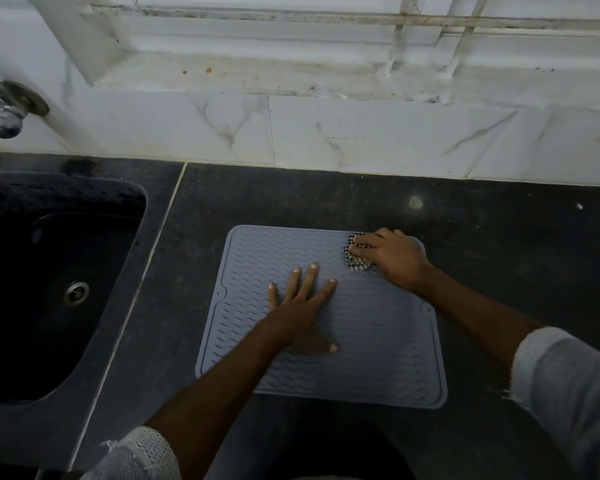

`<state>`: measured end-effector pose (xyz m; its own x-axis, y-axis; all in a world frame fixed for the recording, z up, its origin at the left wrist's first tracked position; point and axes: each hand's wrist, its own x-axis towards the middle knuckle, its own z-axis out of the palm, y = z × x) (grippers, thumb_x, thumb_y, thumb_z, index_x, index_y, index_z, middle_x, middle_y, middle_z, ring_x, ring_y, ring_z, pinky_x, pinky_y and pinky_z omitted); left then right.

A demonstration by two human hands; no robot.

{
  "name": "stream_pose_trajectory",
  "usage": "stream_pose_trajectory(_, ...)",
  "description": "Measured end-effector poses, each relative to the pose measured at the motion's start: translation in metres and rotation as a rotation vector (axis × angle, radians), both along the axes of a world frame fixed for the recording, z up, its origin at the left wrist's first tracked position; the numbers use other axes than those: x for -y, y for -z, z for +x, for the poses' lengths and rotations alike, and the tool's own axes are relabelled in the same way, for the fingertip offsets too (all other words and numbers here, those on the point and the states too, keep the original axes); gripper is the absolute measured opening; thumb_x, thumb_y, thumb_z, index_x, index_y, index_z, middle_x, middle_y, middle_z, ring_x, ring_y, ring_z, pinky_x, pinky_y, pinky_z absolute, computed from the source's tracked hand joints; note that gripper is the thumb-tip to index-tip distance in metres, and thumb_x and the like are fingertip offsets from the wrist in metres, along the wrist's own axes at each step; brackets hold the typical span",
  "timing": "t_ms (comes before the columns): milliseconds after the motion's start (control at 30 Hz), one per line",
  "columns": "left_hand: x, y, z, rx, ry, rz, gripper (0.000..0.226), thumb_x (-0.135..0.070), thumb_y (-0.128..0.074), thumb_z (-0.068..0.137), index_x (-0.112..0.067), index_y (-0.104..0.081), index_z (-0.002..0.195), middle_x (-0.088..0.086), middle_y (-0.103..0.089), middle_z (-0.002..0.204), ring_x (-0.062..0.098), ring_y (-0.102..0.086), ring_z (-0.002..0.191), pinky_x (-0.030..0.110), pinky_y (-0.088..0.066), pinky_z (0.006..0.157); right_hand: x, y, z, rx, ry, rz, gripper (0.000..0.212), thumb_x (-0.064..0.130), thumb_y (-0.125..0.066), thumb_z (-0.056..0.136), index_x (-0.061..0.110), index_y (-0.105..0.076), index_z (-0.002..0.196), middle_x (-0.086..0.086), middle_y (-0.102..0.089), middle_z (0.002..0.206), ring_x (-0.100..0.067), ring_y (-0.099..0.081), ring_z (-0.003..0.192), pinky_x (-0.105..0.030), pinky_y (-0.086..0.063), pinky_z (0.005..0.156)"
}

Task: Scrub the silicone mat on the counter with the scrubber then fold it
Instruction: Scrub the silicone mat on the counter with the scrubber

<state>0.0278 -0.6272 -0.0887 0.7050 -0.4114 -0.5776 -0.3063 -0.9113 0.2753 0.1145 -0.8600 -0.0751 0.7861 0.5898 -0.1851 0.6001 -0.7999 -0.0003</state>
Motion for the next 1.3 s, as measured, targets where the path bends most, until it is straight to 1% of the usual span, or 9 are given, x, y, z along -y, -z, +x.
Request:
stream_pose_trajectory(67, -0.014, -0.004, 0.002, 0.033, 0.002, -0.03, 0.122, -0.068, -0.069, 0.067, -0.044, 0.023, 0.144, -0.001, 0.038, 0.15, 0.03, 0.031, 0.138, 0.063, 0.013, 0.106, 0.002, -0.001, -0.002, -0.012, 0.024, 0.006, 0.048, 0.026, -0.045, 0.092, 0.032, -0.038, 0.139, 0.002, -0.035, 0.149, -0.026, -0.038, 0.123, -0.04, -0.033, 0.096)
stream_pose_trajectory(167, -0.043, -0.006, -0.001, 0.032, -0.032, -0.012, 0.126, -0.063, -0.074, 0.064, -0.048, 0.024, 0.142, -0.003, 0.039, 0.15, 0.029, 0.034, 0.135, 0.067, 0.01, 0.105, 0.0, -0.002, -0.002, -0.033, 0.058, 0.037, 0.048, 0.02, -0.048, 0.092, 0.033, -0.04, 0.138, 0.003, -0.036, 0.148, -0.026, -0.04, 0.119, -0.04, -0.035, 0.092)
stream_pose_trajectory(433, -0.049, -0.007, -0.006, 0.011, -0.021, 0.062, 0.131, -0.056, -0.079, 0.063, -0.046, 0.024, 0.142, -0.003, 0.041, 0.149, 0.034, 0.034, 0.136, 0.073, 0.006, 0.104, -0.053, -0.015, 0.006, 0.054, 0.04, 0.23, 0.047, 0.005, -0.059, 0.082, 0.018, -0.055, 0.127, -0.007, -0.053, 0.134, -0.031, -0.047, 0.113, -0.04, -0.038, 0.092)
stream_pose_trajectory(600, -0.046, -0.009, -0.003, 0.004, -0.031, 0.094, 0.134, -0.055, -0.081, 0.06, -0.046, 0.023, 0.143, -0.002, 0.037, 0.151, 0.036, 0.03, 0.138, 0.075, 0.001, 0.104, -0.104, -0.012, 0.013, 0.046, -0.04, 0.126, 0.047, 0.007, -0.051, 0.088, 0.024, -0.049, 0.131, -0.002, -0.044, 0.141, -0.026, -0.04, 0.121, -0.039, -0.033, 0.097)
stream_pose_trajectory(733, -0.046, -0.009, -0.003, 0.017, -0.041, 0.082, 0.134, -0.052, -0.083, 0.06, -0.044, 0.02, 0.145, -0.001, 0.035, 0.152, 0.037, 0.029, 0.139, 0.076, 0.0, 0.104, -0.078, 0.0, 0.005, -0.046, 0.036, 0.12, 0.048, 0.013, -0.046, 0.094, 0.031, -0.042, 0.137, 0.001, -0.035, 0.149, -0.025, -0.032, 0.131, -0.042, -0.028, 0.106)
stream_pose_trajectory(867, -0.047, -0.013, -0.005, 0.021, -0.037, 0.065, 0.132, -0.051, -0.082, 0.062, -0.042, 0.02, 0.146, -0.001, 0.035, 0.152, 0.036, 0.029, 0.139, 0.075, -0.001, 0.105, -0.034, -0.001, 0.002, -0.078, 0.072, 0.21, 0.041, 0.014, -0.054, 0.091, 0.023, -0.051, 0.13, -0.004, -0.048, 0.14, -0.025, -0.042, 0.126, -0.041, -0.034, 0.107)
stream_pose_trajectory(1000, -0.046, -0.016, -0.007, 0.004, -0.035, 0.06, 0.132, -0.05, -0.081, 0.064, -0.04, 0.021, 0.146, 0.001, 0.037, 0.152, 0.035, 0.031, 0.138, 0.075, 0.001, 0.105, -0.041, -0.009, 0.014, -0.051, 0.055, 0.288, 0.036, 0.013, -0.058, 0.088, 0.017, -0.057, 0.124, -0.01, -0.055, 0.133, -0.028, -0.047, 0.122, -0.041, -0.036, 0.106)
stream_pose_trajectory(1167, -0.045, -0.017, -0.006, -0.026, -0.047, 0.067, 0.132, -0.05, -0.081, 0.064, -0.041, 0.023, 0.145, 0.0, 0.04, 0.15, 0.034, 0.034, 0.137, 0.075, 0.004, 0.104, -0.097, -0.004, 0.021, -0.032, -0.056, 0.201, 0.044, 0.014, -0.051, 0.092, 0.021, -0.046, 0.135, -0.004, -0.038, 0.148, -0.027, -0.032, 0.136, -0.044, -0.026, 0.112)
stream_pose_trajectory(1300, -0.046, -0.014, -0.007, -0.017, -0.052, 0.058, 0.132, -0.05, -0.081, 0.064, -0.042, 0.023, 0.144, -0.001, 0.04, 0.149, 0.033, 0.035, 0.136, 0.075, 0.005, 0.104, -0.074, 0.009, 0.012, -0.059, -0.044, 0.137, 0.048, 0.016, -0.046, 0.095, 0.028, -0.036, 0.14, 0.002, -0.028, 0.153, -0.024, -0.024, 0.139, -0.042, -0.021, 0.113)
